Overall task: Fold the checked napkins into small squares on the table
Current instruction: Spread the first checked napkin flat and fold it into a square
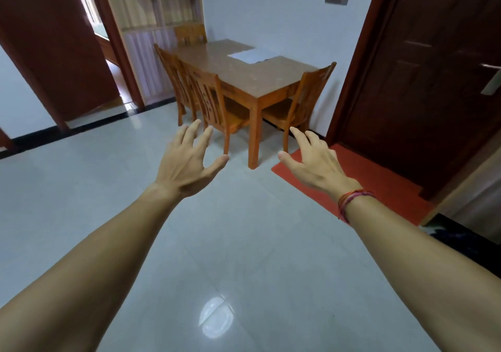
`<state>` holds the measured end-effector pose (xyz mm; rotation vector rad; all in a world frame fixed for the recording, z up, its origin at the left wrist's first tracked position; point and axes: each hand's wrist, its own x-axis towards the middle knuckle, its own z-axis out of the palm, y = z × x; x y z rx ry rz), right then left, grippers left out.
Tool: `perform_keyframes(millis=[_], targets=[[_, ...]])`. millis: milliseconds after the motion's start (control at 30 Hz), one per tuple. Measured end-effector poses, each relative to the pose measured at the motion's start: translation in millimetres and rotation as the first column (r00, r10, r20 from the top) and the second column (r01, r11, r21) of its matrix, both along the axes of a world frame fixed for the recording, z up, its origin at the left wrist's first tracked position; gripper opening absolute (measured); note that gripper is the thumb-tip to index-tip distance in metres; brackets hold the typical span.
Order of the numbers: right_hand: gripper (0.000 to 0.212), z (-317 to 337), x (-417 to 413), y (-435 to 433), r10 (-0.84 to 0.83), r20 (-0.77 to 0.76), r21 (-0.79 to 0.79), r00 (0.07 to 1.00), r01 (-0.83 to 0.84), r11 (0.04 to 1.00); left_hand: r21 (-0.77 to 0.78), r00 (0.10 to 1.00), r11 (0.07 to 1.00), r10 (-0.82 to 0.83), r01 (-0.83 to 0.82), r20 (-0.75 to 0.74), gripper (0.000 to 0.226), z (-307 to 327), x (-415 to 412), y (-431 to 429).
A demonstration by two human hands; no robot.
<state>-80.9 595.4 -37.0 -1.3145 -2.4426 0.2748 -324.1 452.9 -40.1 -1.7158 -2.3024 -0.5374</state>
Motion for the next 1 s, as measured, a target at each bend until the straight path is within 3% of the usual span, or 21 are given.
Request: perform_keyframes(millis=[433, 1000], targets=[[0.068, -12, -122, 171, 0.051, 0.042, -0.025, 0.998, -0.050, 0.998, -0.020, 0.997, 1.000, 0.008, -0.006, 0.082, 0.078, -24, -115, 170], [0.070, -18, -307, 392, -0.014, 0.105, -0.022, 0.994, 0.016, 1.000, -0.066, 0.999, 0.997, -0.032, 0.035, 0.038, 0.081, -32, -319, 417]])
